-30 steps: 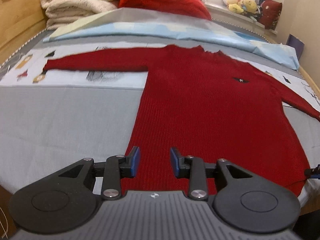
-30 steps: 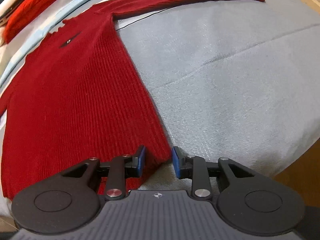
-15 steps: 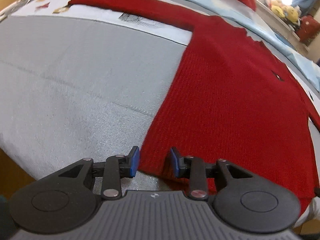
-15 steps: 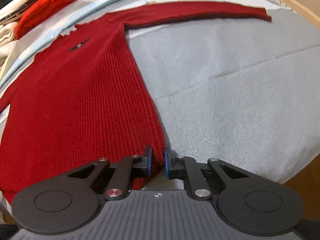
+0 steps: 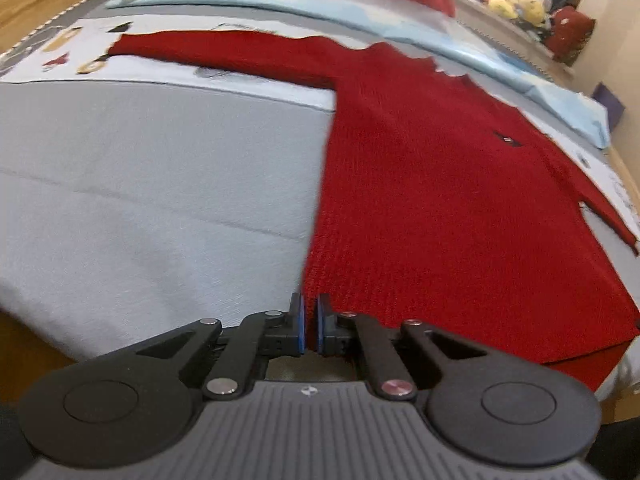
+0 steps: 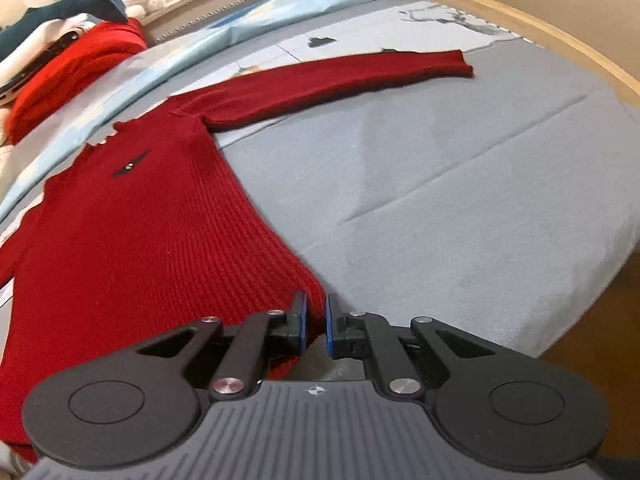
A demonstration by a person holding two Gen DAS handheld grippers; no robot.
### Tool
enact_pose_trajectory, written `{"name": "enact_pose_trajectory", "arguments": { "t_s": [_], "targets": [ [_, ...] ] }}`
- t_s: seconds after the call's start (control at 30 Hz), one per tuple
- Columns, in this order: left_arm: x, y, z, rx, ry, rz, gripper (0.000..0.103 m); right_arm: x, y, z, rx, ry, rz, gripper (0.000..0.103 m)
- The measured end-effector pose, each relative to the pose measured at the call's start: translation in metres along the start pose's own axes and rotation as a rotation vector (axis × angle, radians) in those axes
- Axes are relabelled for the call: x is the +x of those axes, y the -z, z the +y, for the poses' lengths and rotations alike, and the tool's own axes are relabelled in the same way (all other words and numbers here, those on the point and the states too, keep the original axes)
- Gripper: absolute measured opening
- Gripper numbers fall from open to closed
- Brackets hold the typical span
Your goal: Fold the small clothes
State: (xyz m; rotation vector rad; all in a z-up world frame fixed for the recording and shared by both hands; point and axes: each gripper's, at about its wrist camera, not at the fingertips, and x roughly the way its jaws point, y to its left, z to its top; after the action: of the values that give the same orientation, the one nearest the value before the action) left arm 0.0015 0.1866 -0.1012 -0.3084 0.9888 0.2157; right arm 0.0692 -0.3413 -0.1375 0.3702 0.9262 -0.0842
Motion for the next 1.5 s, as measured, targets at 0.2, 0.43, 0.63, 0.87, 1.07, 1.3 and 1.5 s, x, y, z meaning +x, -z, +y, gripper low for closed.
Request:
{"name": "enact_pose_trajectory", "arguments": {
  "t_s": [0.2,0.43,0.63,0.87,1.07,1.3,1.5],
  "targets": [
    [0.015,-0.005,0.005,0.016,-0.121,0.063,0.011,0.027,0.009,0.009,-0.074,0.059,0.127,0.015],
    [0.005,-0.007,-0.023,0.124,0.009,-0.032,0.028,0.01,0.003,0.022,-0.098,-0.062,-0.016,0.032],
    [0.03,0.003,-0.024,0.138,-0.068,0.092,0.031,0.033,0.016,0.038,-0.136,-0.01,0.102,0.032],
    [0.025,0.001,-0.038,0.184,-0.059,0.03,0.043,0.036,0.02,0.04,-0.204,0.006,0.099,0.045],
    [0.035,0.002,-0.045,0.223,-0.068,0.041,0.043,0.023,0.019,0.053,-0.224,-0.011,-0.006,0.045],
    [0.001,-0.002,-0.056,0.232,-0.063,-0.182,0.05,-0.017,0.01,0.075,-0.253,-0.17,-0.223,0.045],
    [-0.023,-0.008,-0.072,0.228,-0.032,-0.372,0.05,-0.077,-0.024,0.11,-0.503,-0.214,-0.434,0.055]
  ]
}}
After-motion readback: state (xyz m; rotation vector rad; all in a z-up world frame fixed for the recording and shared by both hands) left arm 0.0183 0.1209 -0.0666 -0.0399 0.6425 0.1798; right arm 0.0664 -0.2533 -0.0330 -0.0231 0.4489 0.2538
